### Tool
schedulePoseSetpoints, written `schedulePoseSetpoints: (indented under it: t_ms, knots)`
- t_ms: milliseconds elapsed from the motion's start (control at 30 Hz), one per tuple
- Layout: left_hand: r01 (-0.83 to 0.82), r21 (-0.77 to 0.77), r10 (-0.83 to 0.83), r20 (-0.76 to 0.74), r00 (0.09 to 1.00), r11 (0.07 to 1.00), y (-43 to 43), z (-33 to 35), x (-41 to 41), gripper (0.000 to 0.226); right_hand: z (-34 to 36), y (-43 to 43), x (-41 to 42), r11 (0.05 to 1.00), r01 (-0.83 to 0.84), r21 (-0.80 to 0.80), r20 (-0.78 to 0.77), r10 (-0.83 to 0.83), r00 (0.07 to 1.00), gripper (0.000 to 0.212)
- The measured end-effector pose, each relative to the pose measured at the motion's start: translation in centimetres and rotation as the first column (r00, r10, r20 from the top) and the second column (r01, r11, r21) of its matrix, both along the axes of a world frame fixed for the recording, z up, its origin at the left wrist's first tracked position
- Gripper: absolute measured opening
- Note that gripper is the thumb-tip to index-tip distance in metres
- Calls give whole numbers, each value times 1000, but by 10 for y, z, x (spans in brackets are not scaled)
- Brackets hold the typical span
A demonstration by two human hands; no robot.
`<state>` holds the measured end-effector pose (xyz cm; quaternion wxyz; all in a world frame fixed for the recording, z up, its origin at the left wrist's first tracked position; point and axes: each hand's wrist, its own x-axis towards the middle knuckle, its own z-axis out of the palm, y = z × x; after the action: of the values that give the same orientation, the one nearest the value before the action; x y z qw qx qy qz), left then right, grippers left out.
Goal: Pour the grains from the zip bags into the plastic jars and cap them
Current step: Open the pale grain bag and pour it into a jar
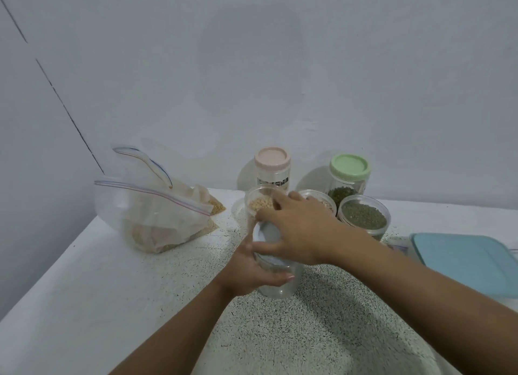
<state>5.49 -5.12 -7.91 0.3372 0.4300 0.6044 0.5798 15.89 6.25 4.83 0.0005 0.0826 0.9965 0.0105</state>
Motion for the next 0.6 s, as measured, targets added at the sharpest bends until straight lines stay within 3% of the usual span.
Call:
schedulePoseSetpoints:
  t_ms: [67,167,200,267,333,400,500,600]
  knots:
    - [-4,39,4,8,1000,999,0,8,3,86,7,2,4,973,-128,-190,-10,129,992,53]
    - [8,85,-1,-76,997,996,2,11,5,101,15,5,8,721,-228,-654,-93,222,971,26]
    - [4,72,0,-52,999,997,2,11,3,95,14,6,8,702,-247,-668,-160,189,969,26]
    - [16,45,-14,-29,999,999,1,1,0,79,5,5,5,868,-200,-455,-224,105,969,46]
    - [8,8,-9,27,1000,1000,0,-1,0,69,-2,0,3,992,-13,-128,-83,3,997,70]
    - [14,-12,-14,30,999,1000,0,0,0,73,-5,-3,1,997,61,-43,18,-61,998,72]
    - [-1,-10,1,25,1000,1000,0,-2,-1,86,5,-2,2,957,-141,-254,21,151,988,48]
    - [6,11,-7,58,998,1000,1,-1,-2,94,15,5,5,784,-207,-586,-12,247,969,39]
